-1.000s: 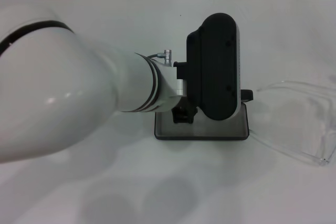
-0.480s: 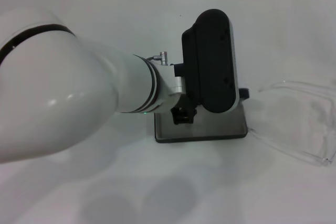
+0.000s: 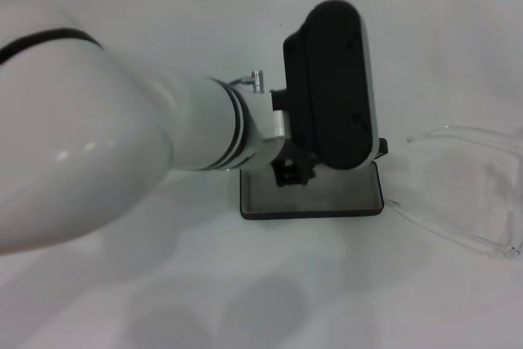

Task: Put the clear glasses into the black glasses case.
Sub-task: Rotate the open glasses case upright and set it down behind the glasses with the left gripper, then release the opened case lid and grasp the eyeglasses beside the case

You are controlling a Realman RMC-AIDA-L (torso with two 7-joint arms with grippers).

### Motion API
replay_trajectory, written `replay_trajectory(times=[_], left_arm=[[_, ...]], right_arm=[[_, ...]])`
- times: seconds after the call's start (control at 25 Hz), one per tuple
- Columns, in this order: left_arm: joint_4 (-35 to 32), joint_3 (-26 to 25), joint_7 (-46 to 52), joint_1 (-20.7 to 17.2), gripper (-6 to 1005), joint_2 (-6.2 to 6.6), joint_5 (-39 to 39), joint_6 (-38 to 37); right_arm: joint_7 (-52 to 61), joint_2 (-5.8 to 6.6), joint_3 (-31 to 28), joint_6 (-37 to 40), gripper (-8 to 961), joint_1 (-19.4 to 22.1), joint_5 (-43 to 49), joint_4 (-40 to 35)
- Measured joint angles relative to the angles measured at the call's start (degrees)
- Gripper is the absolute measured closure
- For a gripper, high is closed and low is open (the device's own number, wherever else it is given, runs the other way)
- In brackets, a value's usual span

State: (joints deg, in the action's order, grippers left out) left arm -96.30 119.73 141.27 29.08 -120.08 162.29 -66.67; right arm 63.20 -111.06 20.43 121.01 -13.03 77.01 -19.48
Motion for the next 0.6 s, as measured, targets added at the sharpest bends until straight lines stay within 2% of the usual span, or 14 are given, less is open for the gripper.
replay_trajectory(times=[0.2,0.32,0.48,0.6], left_arm=[[-6.5,-4.5,0.0,-1.8,517,0.02,-2.5,-0.1],[-9.8,-9.1,0.0,-3.6,504,-0.03,-7.3,2.4],[-11.0,-15.2,-3.1,-6.8,501,0.13,-20.6,10.2],[-9.6,-20.4,-10.2,-9.7,504,0.17,-35.9,16.3]], right_arm=[[2.3,1.11,0.5,0.3,84,-1.4,4.5,-3.1],[5.2,2.22,1.0,-0.2,84,-3.9,11.8,-9.7],[9.7,4.09,1.9,-1.7,84,-8.9,22.8,-19.7],[11.5,4.91,2.0,-3.2,84,-13.3,31.9,-26.9]])
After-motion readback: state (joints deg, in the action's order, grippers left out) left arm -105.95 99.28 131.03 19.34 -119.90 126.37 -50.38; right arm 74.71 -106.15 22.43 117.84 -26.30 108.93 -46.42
